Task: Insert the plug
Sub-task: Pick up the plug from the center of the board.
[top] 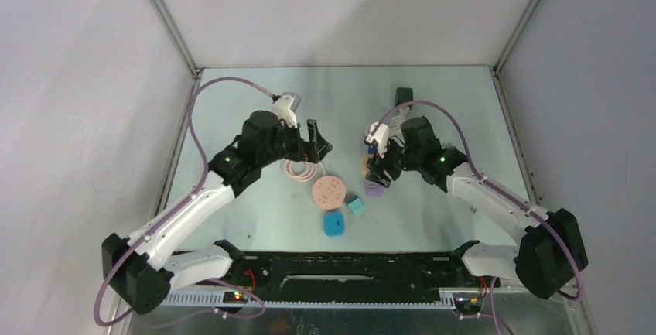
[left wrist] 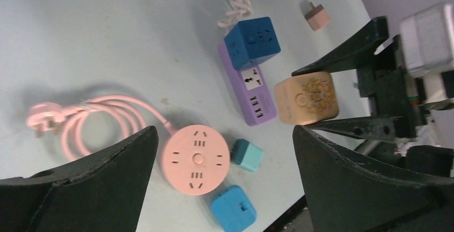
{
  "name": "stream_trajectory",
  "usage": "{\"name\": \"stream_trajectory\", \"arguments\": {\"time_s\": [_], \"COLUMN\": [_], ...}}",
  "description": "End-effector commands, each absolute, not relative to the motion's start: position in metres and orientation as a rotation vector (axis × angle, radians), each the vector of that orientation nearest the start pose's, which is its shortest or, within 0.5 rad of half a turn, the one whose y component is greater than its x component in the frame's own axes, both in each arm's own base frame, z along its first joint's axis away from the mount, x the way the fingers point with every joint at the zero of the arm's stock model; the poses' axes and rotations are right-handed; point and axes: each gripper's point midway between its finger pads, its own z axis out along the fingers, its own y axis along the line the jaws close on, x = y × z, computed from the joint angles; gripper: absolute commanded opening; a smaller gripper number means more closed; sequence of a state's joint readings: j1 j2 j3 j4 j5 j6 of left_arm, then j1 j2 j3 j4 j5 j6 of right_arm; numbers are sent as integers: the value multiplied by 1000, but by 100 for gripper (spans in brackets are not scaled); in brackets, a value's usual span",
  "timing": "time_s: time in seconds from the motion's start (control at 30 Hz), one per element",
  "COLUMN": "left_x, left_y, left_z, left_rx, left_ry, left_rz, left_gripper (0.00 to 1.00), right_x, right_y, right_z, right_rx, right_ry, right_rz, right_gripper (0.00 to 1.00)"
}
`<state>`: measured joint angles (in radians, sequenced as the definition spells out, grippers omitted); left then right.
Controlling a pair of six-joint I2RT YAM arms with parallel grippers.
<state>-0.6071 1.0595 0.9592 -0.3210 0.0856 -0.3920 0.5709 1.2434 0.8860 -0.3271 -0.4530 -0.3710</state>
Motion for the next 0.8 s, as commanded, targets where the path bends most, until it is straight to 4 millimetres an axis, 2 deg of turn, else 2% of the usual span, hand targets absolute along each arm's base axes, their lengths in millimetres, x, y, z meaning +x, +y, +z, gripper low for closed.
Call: {"name": "stream_trajectory", "arguments": {"time_s": [0.0,0.17,0.33,0.53,0.77], "left_x": [274,281,286,293,299], "left_y": [-253,-277,-302,-320,-339], "left_z": [244,229,217,204,193], "left_rx": [200,179,199,176,174], "left_ry": [2064,2112,2186,2227,2257], "left_rz": [-905,-982,-1037,-1109,-1184], "left_gripper": [100,100,99,96,89], "right_x": [273,283,293,303,303], "right_y": [242,239,242,244,242], "right_z": [170,151,147,141,127], "right_rx": [-1198,-1197,-1226,-1204,-1214], "right_ry": [1720,1734,1685,1676,1660], "right_rz": [620,647,643,639,602], "right_gripper": [0,0,0,0,0]}}
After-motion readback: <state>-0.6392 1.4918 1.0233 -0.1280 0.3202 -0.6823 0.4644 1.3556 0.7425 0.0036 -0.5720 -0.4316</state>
